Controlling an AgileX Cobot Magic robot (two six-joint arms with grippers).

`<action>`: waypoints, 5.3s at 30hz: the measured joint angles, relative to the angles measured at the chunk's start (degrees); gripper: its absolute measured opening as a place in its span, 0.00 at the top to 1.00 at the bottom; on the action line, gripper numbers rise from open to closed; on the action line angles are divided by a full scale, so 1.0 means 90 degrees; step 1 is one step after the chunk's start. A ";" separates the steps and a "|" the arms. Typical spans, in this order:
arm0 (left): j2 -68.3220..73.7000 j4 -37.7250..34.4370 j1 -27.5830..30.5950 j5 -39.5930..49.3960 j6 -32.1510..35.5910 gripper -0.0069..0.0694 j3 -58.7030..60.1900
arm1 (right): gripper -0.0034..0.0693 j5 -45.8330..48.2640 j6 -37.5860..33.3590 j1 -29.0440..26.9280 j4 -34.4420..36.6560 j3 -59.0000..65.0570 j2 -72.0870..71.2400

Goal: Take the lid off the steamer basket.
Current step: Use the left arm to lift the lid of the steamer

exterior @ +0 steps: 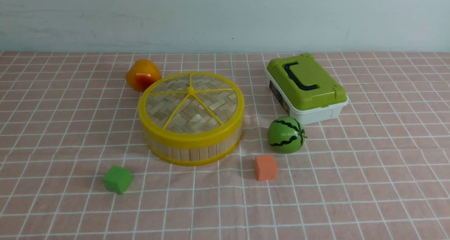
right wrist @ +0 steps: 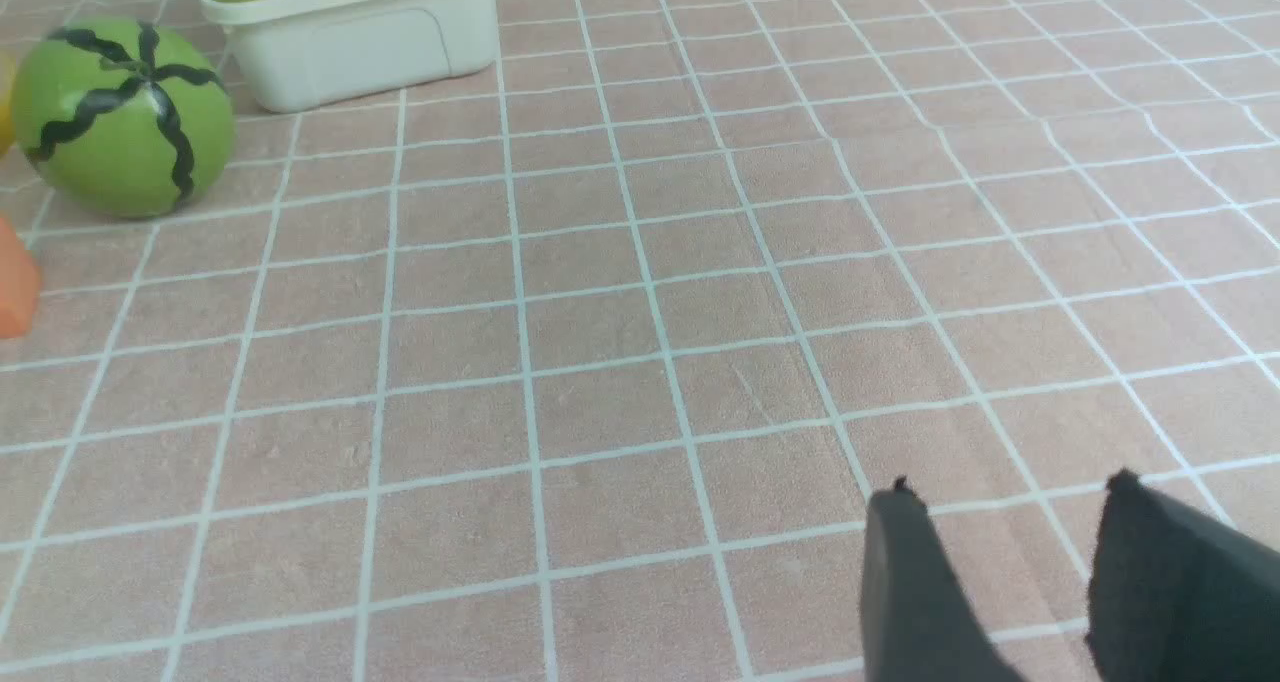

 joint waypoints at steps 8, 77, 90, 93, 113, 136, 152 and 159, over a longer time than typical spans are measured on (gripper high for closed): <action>0.0000 0.0000 0.0000 0.0000 0.0000 0.90 0.0000 | 0.62 0.0000 0.0000 0.0000 0.0000 0.0000 0.0000; 0.4445 0.0516 0.0000 -0.2525 -0.1986 0.81 -0.4763 | 0.62 0.0000 0.0000 0.0000 -0.0006 0.0000 0.0000; 0.8086 0.0708 -0.1447 0.1369 -0.1249 0.93 -0.8129 | 0.62 0.0000 0.0000 0.0000 -0.0006 0.0000 0.0000; 0.9109 0.0311 -0.1838 0.2874 -0.0471 0.93 -0.9149 | 0.62 0.0000 0.0000 0.0000 -0.0006 0.0000 0.0000; 1.3603 -0.0423 -0.1984 0.5370 0.0716 0.63 -1.4399 | 0.62 0.0000 0.0000 0.0000 -0.0006 0.0000 0.0000; 1.4893 0.1478 -0.2462 0.4954 -0.0420 0.48 -1.5108 | 0.62 0.0000 0.0000 0.0000 -0.0006 0.0000 0.0000; 1.4893 0.1427 -0.2462 0.4996 -0.0605 0.62 -1.5108 | 0.62 0.0000 0.0000 0.0000 -0.0006 0.0000 0.0000; 1.4893 0.1349 -0.2462 0.4996 -0.0605 0.58 -1.5108 | 0.62 0.0000 0.0000 0.0000 -0.0006 0.0000 0.0000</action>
